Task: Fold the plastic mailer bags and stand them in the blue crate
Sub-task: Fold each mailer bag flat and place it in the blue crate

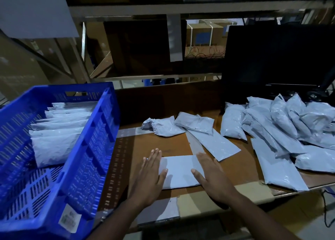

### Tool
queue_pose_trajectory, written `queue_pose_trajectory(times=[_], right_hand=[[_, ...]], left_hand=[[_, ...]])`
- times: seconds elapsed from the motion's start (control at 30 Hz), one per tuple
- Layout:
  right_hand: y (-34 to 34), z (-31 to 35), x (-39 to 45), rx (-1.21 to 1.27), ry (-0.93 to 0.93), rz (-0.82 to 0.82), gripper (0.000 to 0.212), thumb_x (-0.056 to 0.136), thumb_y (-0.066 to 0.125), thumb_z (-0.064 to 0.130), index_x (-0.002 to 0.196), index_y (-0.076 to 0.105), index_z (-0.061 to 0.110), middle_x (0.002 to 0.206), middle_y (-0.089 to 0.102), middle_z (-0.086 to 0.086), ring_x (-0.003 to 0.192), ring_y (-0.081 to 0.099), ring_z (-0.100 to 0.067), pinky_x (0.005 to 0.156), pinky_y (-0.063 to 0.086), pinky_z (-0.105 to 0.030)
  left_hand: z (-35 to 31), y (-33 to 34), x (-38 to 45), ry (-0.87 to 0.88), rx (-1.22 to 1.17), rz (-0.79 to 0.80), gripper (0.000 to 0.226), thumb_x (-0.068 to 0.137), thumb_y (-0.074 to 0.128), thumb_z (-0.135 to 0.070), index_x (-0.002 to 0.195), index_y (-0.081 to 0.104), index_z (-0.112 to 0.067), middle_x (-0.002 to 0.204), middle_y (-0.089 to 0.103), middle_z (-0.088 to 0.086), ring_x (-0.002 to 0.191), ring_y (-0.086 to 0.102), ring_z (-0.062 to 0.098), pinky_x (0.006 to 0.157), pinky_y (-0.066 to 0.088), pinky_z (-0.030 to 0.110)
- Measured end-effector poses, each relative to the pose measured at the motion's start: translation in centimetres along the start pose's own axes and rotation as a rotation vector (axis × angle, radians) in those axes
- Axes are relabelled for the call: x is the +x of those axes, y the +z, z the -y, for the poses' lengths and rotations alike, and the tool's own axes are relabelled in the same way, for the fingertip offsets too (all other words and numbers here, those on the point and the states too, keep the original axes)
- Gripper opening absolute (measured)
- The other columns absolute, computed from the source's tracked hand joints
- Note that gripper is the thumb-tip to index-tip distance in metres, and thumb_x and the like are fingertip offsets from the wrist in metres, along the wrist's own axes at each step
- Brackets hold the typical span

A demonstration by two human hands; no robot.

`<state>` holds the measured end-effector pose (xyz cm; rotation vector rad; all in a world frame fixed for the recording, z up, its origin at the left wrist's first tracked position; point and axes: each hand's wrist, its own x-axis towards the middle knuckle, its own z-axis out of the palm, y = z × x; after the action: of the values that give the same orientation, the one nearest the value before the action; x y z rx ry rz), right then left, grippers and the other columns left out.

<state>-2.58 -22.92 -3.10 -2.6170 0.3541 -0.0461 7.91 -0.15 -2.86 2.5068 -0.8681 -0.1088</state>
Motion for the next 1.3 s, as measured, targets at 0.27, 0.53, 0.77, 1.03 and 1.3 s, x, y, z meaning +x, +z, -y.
queue_pose_trajectory(times=[0.27, 0.53, 0.77, 1.03, 1.3], right_hand=[[3.3, 2.8, -0.2, -0.159, -0.259, 0.074, 0.093, 0.083, -0.028, 0.066, 0.160, 0.004, 0.026, 0.161, -0.011, 0.016, 0.151, -0.011, -0.003, 0.122, -0.008, -0.034], [4.3, 2.4, -0.7, -0.236, -0.225, 0.011, 0.060, 0.107, 0.007, 0.044, 0.156, 0.031, 0.021, 0.163, 0.022, 0.006, 0.151, 0.020, -0.012, 0.118, 0.010, -0.037], [4.0, 2.4, -1.0, -0.231, -0.262, 0.042, 0.067, 0.103, -0.003, 0.052, 0.159, 0.021, 0.025, 0.165, 0.012, 0.010, 0.153, 0.003, -0.005, 0.121, 0.002, -0.037], [1.3, 4.7, 1.3, -0.136, -0.204, -0.063, 0.053, 0.106, 0.029, 0.049, 0.154, 0.036, 0.028, 0.161, 0.032, 0.009, 0.147, 0.027, -0.009, 0.119, 0.002, -0.026], [4.1, 4.3, 1.8, -0.287, -0.219, 0.044, 0.073, 0.105, -0.004, 0.048, 0.155, 0.034, 0.012, 0.162, 0.027, -0.004, 0.150, 0.027, -0.017, 0.120, 0.011, -0.038]], left_hand=[[1.3, 2.6, -2.1, 0.226, 0.190, 0.025, 0.062, 0.107, 0.020, -0.049, 0.161, 0.023, -0.020, 0.167, 0.010, -0.008, 0.155, 0.003, 0.005, 0.124, -0.002, 0.027], [1.3, 2.8, -2.2, 0.207, 0.224, 0.039, 0.059, 0.108, 0.024, -0.046, 0.160, 0.028, -0.019, 0.167, 0.017, -0.005, 0.155, 0.009, 0.007, 0.123, 0.003, 0.030], [0.6, 2.8, -2.7, 0.178, 0.165, 0.071, 0.068, 0.102, 0.010, -0.052, 0.162, 0.017, -0.022, 0.169, 0.005, -0.010, 0.154, -0.006, 0.001, 0.124, -0.002, 0.031], [-1.0, -0.3, -0.1, 0.054, 0.048, -0.105, 0.049, 0.107, 0.034, -0.049, 0.153, 0.040, -0.034, 0.160, 0.032, -0.020, 0.146, 0.029, 0.002, 0.119, 0.027, 0.028], [1.0, 3.2, 0.4, 0.056, 0.158, 0.019, 0.065, 0.103, 0.016, -0.050, 0.156, 0.037, -0.018, 0.164, 0.029, -0.004, 0.151, 0.024, 0.007, 0.123, 0.009, 0.030]])
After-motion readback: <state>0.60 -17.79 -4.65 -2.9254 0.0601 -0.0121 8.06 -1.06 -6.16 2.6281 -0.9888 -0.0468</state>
